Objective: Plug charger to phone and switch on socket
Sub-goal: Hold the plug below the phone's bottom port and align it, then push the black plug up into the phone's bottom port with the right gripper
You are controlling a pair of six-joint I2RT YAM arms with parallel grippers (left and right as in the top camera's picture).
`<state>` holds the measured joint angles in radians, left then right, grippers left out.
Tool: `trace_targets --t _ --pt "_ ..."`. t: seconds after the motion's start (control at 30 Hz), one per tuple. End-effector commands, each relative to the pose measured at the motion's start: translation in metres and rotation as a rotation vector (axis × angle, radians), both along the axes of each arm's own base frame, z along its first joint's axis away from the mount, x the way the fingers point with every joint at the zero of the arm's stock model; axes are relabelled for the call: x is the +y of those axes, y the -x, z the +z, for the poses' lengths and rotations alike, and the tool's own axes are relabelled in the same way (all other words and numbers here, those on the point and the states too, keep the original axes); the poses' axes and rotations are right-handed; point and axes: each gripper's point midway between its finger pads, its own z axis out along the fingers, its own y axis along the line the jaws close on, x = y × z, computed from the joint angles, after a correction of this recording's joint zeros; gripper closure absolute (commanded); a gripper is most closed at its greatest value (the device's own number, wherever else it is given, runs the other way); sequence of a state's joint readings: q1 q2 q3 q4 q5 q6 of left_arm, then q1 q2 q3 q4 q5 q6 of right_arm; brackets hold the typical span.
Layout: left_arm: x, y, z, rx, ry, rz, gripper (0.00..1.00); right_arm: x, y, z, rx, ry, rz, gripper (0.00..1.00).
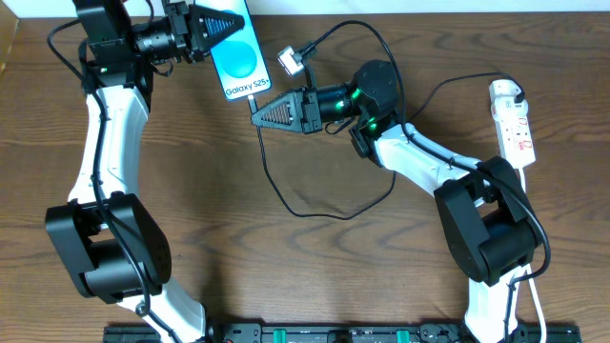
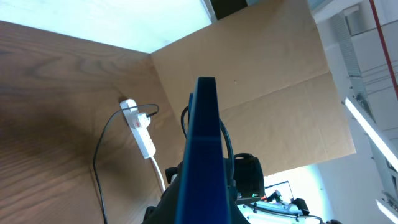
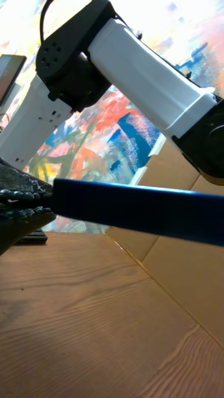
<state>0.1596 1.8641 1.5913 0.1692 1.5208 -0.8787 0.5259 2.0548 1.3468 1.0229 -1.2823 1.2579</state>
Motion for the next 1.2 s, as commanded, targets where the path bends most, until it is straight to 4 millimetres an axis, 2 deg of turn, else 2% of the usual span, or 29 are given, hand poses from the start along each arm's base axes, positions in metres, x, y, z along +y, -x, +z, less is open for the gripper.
trace_targets --t 0.0,0.57,1.17 --pt "-0.0059 0.014 0.0101 -0.049 0.0 -0.057 0.93 -0.0012 -0.0162 0.0082 0.037 -0.02 -0.078 0.99" --pt "-0.0059 0.014 0.01 -0.047 0.0 -0.057 0.93 -0.0003 -0.0242 0.0107 0.071 -0.03 -0.121 0.99" --pt "-0.006 0.0143 0.0085 -0.028 0.004 -0.057 0.93 -0.0017 -0.0163 0.0125 0.019 -0.038 -0.084 0.99"
